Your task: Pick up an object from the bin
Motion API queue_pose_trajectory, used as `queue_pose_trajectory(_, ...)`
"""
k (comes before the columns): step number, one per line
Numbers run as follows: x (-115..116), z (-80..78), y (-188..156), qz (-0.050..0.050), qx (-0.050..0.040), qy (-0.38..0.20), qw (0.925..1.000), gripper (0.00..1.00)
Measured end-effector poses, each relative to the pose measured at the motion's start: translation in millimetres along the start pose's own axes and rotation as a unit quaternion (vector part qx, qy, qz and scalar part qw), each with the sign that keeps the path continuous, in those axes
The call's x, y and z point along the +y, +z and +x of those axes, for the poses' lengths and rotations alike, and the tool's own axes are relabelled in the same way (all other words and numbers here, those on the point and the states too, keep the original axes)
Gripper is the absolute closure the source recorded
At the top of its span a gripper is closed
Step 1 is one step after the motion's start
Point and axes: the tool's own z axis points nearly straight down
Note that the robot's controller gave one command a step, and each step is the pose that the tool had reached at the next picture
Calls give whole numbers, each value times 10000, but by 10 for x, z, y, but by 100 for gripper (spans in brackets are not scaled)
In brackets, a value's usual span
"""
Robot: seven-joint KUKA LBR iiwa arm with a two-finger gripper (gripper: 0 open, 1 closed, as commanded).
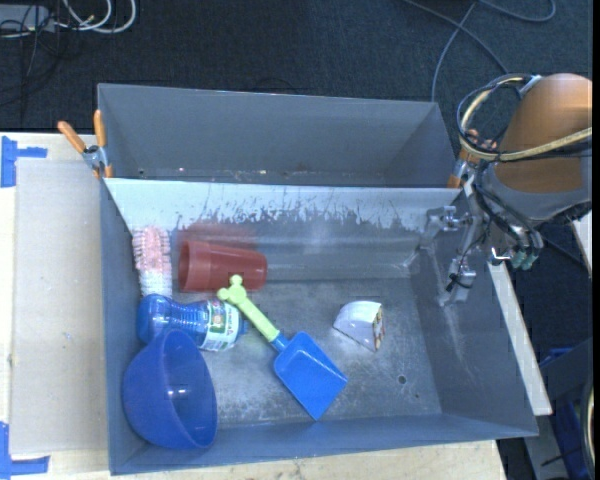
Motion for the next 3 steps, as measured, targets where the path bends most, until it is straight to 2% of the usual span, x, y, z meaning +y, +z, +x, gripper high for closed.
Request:
queue_pose_trajectory(1,10,-14,-53,6,-35,-21,10000,0)
queue_pose_trajectory(2,266,24,400,19,-61,-863,9962,0)
queue_pose_trajectory(3,843,188,331,2,-56,-1660,9861,0)
